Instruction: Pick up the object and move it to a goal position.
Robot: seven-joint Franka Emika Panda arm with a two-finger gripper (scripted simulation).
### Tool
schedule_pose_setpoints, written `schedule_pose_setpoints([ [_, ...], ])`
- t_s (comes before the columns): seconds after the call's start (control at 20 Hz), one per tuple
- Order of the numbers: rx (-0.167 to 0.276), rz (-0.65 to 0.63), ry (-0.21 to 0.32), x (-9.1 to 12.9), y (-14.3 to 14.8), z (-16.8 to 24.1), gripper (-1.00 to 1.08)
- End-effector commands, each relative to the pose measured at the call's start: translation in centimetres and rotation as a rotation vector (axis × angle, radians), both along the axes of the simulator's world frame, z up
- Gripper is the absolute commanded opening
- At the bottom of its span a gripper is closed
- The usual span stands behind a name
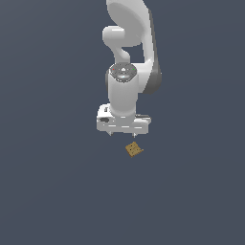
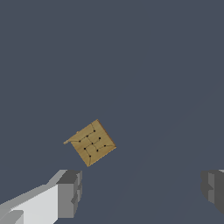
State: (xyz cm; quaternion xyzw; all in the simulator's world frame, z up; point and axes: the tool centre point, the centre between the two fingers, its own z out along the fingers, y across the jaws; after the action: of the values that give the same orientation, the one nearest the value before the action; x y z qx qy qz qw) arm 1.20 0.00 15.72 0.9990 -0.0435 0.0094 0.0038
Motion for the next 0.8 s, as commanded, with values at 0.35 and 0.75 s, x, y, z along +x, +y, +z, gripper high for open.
schedule_pose_setpoints([
  [0.35, 0.012, -0.211, 0.005, 0.1, 1.5, -2.2, 1.00],
  [0.75, 0.019, -0.415, 0.010, 0.0, 2.9, -4.3, 1.00],
])
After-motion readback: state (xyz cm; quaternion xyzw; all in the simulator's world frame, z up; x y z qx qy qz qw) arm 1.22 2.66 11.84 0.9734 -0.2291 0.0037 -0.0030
